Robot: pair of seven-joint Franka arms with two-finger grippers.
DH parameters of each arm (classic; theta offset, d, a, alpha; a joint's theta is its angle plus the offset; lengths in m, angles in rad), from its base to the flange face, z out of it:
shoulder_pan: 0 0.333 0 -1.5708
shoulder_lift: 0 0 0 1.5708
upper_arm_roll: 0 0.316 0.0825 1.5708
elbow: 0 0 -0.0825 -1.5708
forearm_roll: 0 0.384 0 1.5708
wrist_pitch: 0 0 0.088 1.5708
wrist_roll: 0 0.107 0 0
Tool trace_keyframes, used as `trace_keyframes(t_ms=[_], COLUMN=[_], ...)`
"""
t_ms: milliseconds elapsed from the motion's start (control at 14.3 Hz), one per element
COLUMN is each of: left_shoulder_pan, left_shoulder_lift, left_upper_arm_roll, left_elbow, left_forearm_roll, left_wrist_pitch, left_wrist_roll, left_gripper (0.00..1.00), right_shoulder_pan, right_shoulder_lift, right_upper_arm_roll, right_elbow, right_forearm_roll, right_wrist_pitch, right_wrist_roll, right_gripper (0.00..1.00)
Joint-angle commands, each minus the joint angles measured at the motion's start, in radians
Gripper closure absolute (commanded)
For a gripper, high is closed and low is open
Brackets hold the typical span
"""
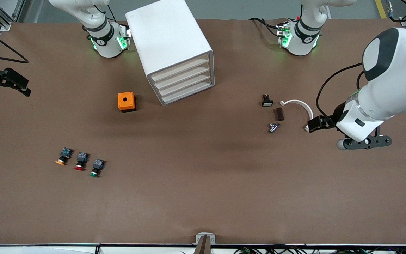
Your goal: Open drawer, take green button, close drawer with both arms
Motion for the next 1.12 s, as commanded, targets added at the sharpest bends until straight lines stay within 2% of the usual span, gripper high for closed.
trace_keyframes(t_ms=[0,210,349,419,1048], left_shoulder_pan=[0.032,0.075,0.113,0.132,0.140], left_shoulder_lift=[-0.041,-0.070,-0.091,-0.098,-0.128], left_upper_arm_roll=[0.001,0.001,-0.003,-0.003,-0.009], left_elbow=[-0.034,-0.028,-0.022,-0.021,0.029], left_forearm_roll=[0.033,0.030,0.020,0.015,0.015], left_wrist_pitch=[-0.002,-0.001,-0.001,-0.002,-0.040], left_wrist_roll=[0.042,0.048,0.106,0.145,0.154], left_gripper=[0.01,0.01,0.01,0.01,0.01], right_shoulder_pan=[-0.015,-0.047,-0.117,-0.123,-0.125], right_shoulder_lift=[-0.018,-0.017,-0.017,-0.017,-0.017], right_upper_arm_roll=[0.018,0.034,0.120,0.128,0.128], right_elbow=[-0.006,-0.006,-0.006,-0.006,-0.016], right_forearm_roll=[-0.013,-0.008,-0.008,-0.008,0.017], right_wrist_pitch=[0.004,-0.003,-0.002,0.000,-0.011], right_wrist_roll=[0.019,0.019,0.019,0.019,0.009], right_gripper=[0.00,0.00,0.00,0.00,0.00])
